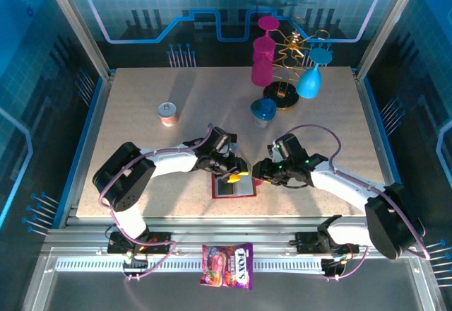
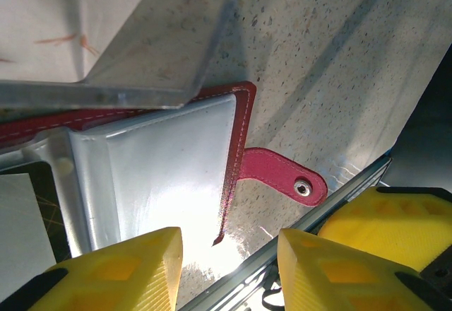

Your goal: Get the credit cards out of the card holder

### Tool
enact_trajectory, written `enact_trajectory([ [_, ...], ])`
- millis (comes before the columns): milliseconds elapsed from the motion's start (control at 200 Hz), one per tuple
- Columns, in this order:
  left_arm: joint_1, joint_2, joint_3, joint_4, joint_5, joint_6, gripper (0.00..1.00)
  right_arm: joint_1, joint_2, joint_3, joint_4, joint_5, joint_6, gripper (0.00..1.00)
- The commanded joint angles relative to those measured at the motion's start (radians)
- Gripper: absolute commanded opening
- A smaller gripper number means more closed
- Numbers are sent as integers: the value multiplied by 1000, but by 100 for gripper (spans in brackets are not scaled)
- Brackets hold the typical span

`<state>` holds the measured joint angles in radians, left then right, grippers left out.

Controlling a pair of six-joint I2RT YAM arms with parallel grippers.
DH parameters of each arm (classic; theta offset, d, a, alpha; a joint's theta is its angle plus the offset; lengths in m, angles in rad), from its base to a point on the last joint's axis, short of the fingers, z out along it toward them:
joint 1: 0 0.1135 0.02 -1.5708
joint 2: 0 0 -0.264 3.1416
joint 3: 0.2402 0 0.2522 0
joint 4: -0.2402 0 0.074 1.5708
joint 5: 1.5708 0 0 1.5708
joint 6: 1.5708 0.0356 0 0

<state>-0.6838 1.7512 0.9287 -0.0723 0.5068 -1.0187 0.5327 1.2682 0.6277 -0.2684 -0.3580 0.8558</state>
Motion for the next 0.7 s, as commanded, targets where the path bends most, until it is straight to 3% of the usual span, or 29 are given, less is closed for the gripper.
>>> enact_trajectory([
  [0,-6,-25,0,-12,14,15,41,-5,22,9,11,-24,-1,42],
  [695,53,-181,-157,-20,-30,14,38,91,210,110,97,-67,24,36],
])
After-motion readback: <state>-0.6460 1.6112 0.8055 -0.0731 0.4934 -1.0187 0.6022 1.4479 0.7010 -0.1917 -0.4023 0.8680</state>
